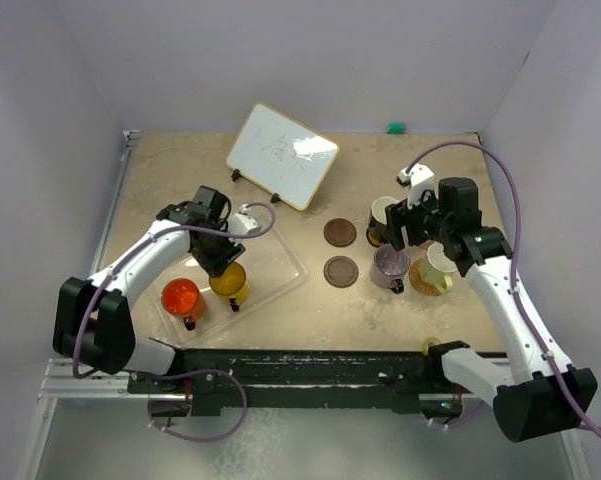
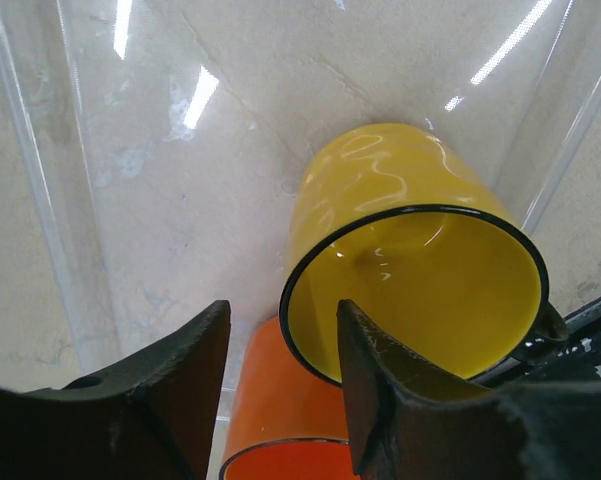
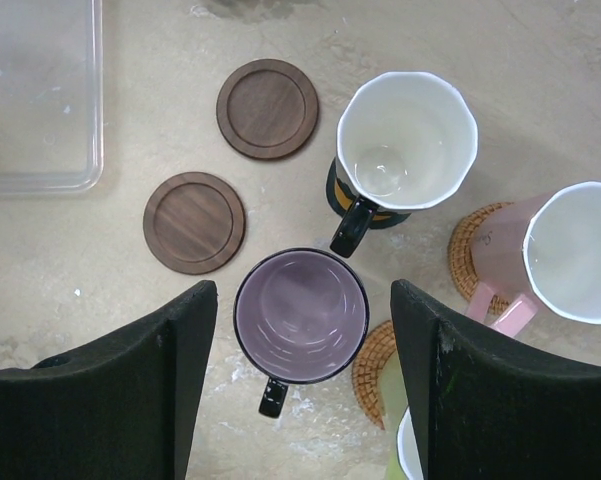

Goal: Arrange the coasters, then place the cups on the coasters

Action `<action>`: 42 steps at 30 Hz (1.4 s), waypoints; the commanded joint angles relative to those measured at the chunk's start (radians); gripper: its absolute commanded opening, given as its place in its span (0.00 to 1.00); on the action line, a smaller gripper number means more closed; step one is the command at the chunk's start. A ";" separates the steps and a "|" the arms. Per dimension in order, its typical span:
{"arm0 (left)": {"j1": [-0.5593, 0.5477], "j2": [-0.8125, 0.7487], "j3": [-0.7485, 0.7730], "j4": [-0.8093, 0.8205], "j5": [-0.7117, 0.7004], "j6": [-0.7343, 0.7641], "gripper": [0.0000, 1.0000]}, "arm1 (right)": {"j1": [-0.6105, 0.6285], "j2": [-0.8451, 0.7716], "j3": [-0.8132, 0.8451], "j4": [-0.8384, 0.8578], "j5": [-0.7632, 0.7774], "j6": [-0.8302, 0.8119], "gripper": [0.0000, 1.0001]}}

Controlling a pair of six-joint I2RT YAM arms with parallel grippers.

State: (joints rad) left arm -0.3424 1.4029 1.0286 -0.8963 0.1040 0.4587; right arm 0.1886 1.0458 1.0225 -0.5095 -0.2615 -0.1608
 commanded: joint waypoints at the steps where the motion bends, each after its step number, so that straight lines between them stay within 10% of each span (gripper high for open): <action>1: 0.004 0.028 -0.014 0.052 0.039 0.029 0.41 | -0.003 -0.021 -0.008 0.040 -0.008 -0.008 0.73; 15: 0.003 0.082 0.025 0.138 0.116 -0.003 0.04 | -0.003 -0.025 -0.013 0.047 0.005 -0.011 0.72; 42: -0.060 0.278 0.245 0.172 0.132 0.016 0.12 | -0.003 -0.035 -0.013 0.057 0.024 -0.025 0.73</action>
State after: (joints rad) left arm -0.3946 1.6836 1.2289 -0.7456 0.2100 0.4652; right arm 0.1886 1.0374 1.0088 -0.4835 -0.2440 -0.1692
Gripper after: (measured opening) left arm 0.085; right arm 0.725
